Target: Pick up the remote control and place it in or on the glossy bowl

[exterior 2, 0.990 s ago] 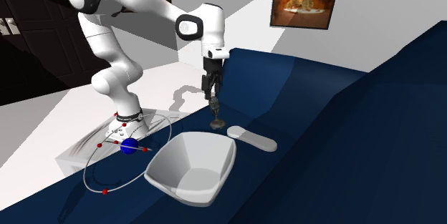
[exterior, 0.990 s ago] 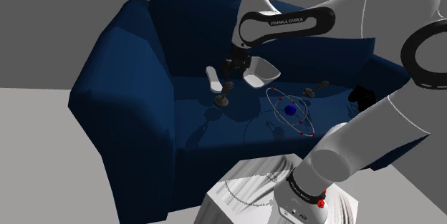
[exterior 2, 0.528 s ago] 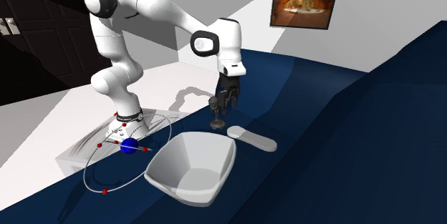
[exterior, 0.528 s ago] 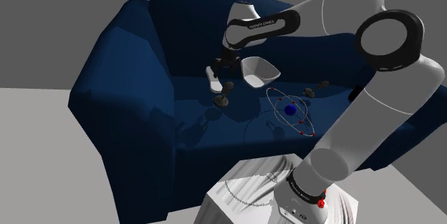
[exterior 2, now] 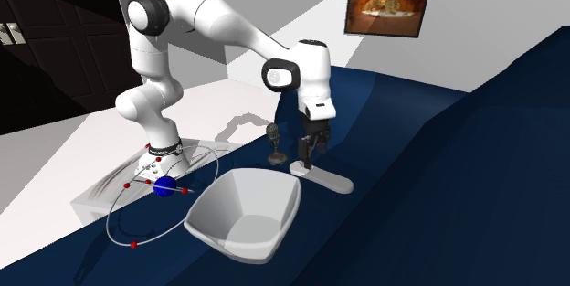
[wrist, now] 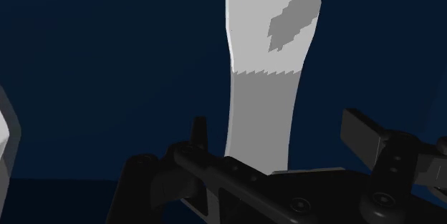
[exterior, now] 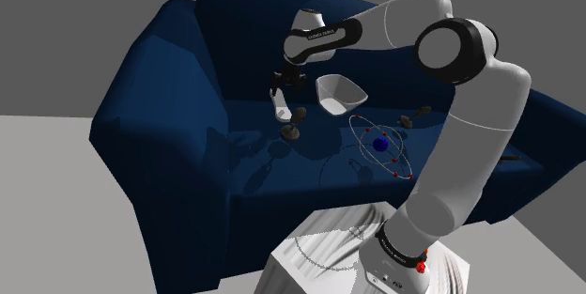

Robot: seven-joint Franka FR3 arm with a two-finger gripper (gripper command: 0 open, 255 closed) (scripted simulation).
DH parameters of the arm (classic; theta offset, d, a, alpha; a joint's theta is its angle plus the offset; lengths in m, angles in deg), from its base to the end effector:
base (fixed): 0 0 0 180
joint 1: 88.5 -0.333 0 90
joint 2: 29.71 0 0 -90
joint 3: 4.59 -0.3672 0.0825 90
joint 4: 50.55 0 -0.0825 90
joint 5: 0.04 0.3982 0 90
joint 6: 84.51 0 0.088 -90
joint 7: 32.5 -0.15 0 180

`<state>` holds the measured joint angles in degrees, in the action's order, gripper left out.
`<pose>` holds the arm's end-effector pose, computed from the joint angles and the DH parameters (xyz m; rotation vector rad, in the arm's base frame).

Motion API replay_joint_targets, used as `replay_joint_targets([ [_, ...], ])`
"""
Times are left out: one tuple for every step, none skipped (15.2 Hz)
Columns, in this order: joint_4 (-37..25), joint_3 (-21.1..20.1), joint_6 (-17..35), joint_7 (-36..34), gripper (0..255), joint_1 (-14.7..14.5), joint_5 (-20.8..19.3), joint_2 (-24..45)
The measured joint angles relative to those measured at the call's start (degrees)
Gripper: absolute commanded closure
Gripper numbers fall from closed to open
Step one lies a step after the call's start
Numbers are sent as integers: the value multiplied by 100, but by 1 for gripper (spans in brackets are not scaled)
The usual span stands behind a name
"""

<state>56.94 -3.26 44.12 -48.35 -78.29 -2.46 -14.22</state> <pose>0.6452 -0.1336 0.3768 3.0221 -0.6951 0.1553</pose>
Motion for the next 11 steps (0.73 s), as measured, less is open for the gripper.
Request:
replay_joint_targets([
  [-94,6,33,-19,0,8,13,114],
  [-132,10,90,-26,0,13,20,202],
  [-150,12,140,-22,0,21,26,267],
  [-147,14,201,-24,0,24,28,323],
  [-140,15,270,-23,0,27,29,384],
  [-128,15,332,-30,0,25,28,434],
  [-110,15,419,-34,0,25,26,503],
  [-101,17,446,-27,0,30,28,523],
  [-95,18,463,-26,0,32,28,532],
  [-94,18,474,-27,0,32,28,541],
  [-94,17,480,-26,0,32,28,546],
])
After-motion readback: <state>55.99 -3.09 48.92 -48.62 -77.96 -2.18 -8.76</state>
